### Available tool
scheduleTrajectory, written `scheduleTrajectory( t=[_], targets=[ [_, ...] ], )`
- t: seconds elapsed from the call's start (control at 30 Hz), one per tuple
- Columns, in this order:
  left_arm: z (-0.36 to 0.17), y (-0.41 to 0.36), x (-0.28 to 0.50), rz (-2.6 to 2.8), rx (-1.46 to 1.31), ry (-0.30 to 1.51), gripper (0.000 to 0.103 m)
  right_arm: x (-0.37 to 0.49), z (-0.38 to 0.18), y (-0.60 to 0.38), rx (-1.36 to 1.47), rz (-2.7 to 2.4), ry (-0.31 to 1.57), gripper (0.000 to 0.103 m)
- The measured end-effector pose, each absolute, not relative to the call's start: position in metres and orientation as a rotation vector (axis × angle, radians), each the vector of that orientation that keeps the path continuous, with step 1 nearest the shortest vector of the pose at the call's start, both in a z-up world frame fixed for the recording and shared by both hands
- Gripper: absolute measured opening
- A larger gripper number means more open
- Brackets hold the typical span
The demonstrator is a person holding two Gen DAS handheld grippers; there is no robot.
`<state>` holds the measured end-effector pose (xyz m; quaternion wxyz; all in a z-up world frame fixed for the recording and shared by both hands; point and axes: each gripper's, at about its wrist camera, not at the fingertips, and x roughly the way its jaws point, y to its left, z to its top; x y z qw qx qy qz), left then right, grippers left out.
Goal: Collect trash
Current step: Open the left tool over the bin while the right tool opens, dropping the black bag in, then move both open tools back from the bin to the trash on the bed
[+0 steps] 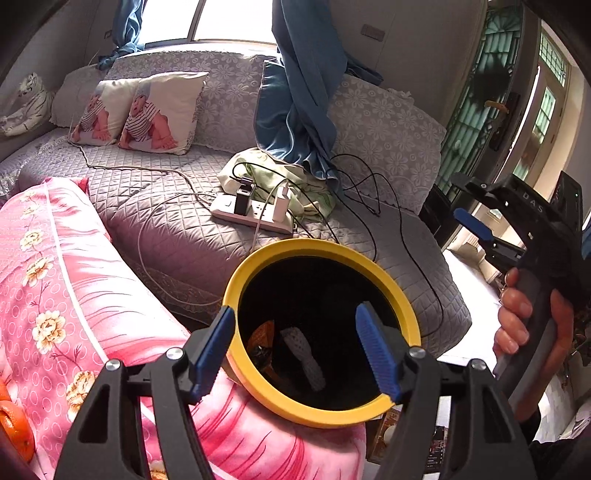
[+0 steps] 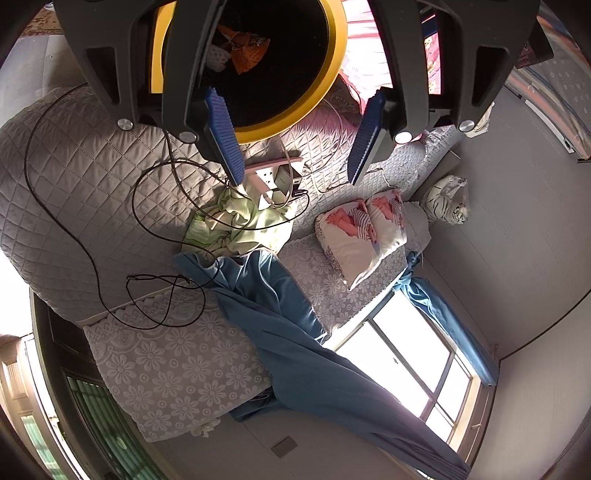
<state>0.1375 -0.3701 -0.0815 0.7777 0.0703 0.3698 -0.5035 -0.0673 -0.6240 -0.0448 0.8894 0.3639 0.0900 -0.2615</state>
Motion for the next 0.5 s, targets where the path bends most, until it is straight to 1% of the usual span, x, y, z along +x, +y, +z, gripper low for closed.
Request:
scheduleTrajectory(
  t=[0.07,0.17,0.23,0.3,0.33,0.43,0.5],
  targets=[
    [-0.072,-0.358,0.137,-1.067,0.135,0.785,0.066,-0.066,-0.039,-0.617,0.74,-0.527,0.184,0.056],
    [-0.056,-0.337,0.136,-1.026,0.11,0.755,0.071,-0.062,-0.031,-0.605,0.72,-0.496,0.184,0.056],
    [-0.046,-0.322,0.135,-1.01,0.093,0.731,0.071,-0.058,-0.026,-0.598,0.707,-0.476,0.188,0.056],
    [-0.038,-0.306,0.135,-0.976,0.084,0.71,0.073,-0.052,-0.021,-0.589,0.695,-0.453,0.193,0.059],
    [-0.034,-0.298,0.135,-0.959,0.077,0.699,0.077,-0.049,-0.019,-0.583,0.688,-0.439,0.196,0.062],
    [-0.023,-0.272,0.135,-0.905,0.06,0.668,0.084,-0.039,-0.012,-0.564,0.654,-0.402,0.208,0.063],
    [-0.018,-0.253,0.133,-0.866,0.054,0.642,0.091,-0.031,-0.008,-0.549,0.628,-0.373,0.221,0.066]
  ],
)
